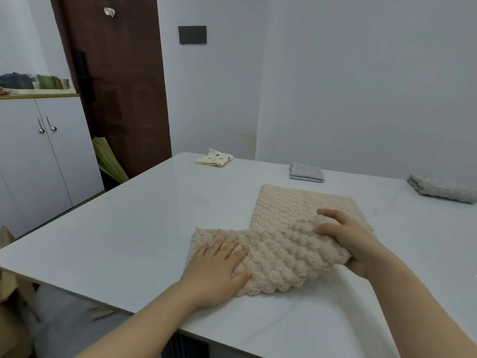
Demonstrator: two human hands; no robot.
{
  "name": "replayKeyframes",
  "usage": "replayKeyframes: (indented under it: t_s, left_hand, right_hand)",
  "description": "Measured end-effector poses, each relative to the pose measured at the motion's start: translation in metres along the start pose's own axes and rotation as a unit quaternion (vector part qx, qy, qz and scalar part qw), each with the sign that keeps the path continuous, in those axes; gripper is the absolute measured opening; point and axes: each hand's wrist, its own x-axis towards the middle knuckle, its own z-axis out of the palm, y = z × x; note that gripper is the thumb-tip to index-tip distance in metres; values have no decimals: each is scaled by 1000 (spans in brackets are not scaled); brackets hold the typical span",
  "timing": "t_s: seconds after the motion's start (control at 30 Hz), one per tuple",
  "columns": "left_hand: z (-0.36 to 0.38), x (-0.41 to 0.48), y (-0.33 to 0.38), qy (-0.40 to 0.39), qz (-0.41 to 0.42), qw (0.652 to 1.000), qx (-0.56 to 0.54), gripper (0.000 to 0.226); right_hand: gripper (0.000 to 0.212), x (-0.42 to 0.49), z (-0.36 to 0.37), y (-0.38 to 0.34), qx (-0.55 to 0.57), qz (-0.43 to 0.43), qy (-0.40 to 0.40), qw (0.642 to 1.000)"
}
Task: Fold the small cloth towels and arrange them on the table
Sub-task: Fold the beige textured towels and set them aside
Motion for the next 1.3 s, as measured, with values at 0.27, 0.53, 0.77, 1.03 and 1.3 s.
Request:
replayKeyframes:
  t_s: [0.27, 0.53, 0.77, 1.03, 1.3]
  left_hand:
    - [-36, -5, -22, 241, -132, 787, -552, 26]
    - [-48, -15, -42, 55, -143, 652, -742, 46]
    - [-39, -15, -52, 117, -128, 804, -569, 28]
    - [-31, -11, -47, 83, -106, 809, -572, 25]
    - [-24, -20, -36, 187, -142, 970, -68, 38]
  right_hand:
    - [54, 0, 76, -35, -3, -42, -65, 997]
    - [46, -1, 153, -21, -20, -22, -154, 988]
    - [21, 2, 139, -7, -103, -98, -15, 990]
    - [11, 6, 128, 11, -240, -146, -1, 960]
    - [22, -1, 133, 42, -557, -254, 59, 788]
